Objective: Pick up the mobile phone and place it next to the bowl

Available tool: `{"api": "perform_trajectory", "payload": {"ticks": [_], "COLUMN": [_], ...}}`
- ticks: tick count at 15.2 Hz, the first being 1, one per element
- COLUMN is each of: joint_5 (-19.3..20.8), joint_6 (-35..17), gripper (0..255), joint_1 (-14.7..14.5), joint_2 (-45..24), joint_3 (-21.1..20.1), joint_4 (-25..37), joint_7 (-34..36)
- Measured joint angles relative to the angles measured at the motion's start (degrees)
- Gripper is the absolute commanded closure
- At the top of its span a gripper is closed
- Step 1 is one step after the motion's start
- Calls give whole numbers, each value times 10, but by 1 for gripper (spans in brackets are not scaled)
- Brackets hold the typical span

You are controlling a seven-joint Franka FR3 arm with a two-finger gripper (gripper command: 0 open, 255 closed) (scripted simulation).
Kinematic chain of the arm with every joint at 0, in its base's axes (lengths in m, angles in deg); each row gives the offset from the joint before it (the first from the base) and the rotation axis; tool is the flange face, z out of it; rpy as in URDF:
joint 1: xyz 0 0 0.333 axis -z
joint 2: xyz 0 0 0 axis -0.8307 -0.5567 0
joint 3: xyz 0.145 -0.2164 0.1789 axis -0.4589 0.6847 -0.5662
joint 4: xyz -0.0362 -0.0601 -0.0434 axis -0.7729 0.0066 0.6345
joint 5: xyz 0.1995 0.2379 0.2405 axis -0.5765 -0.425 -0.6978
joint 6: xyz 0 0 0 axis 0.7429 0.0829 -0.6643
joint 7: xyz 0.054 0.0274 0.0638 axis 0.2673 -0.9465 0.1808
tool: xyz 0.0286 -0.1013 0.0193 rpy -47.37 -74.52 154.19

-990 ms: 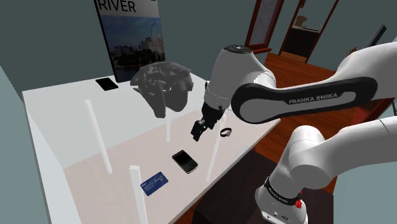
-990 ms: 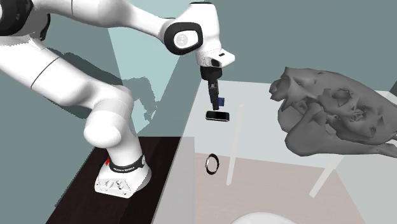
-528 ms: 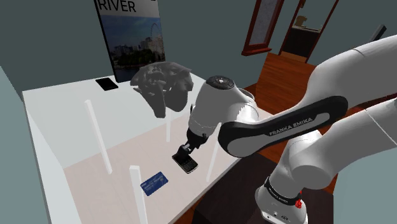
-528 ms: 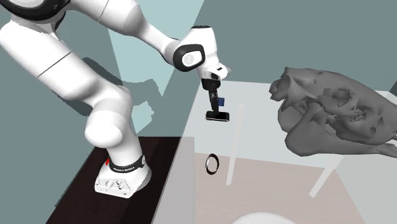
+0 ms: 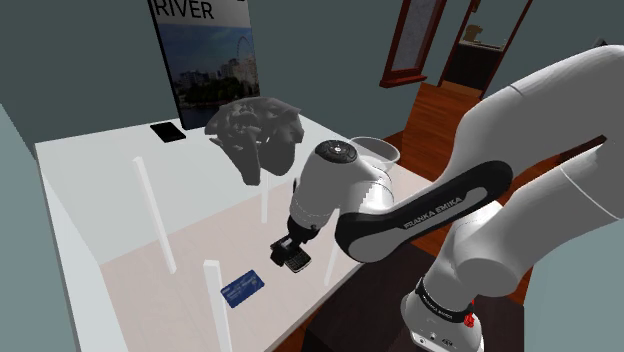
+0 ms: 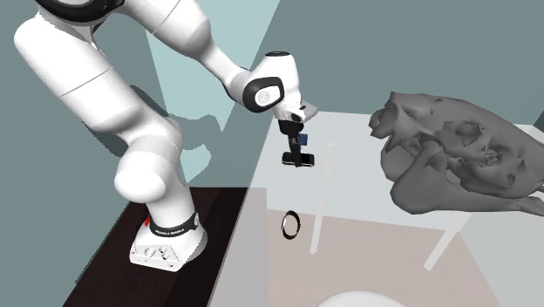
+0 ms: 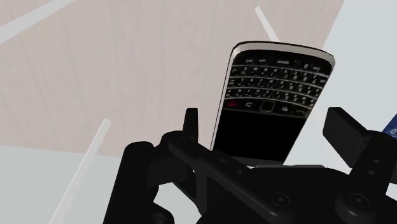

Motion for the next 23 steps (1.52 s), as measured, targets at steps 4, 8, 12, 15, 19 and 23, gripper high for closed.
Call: {"api": "perform_trajectory", "payload": {"ticks": [4, 8, 12, 15, 19, 23], "joint_5": [5, 6, 5, 5, 4, -3], "joint_6": [-13, -14, -14, -15, -9, 25], "gripper": [0, 255, 255, 255, 255, 255], "joint_1": [5, 5, 5, 5, 4, -3], "joint_2": [-12, -13, -13, -12, -9, 13], "joint_3": [-5, -5, -5, -5, -4, 7], "joint_4": [0, 0, 1, 0, 2, 13], "joint_7": [4, 5, 4, 5, 4, -7]}}
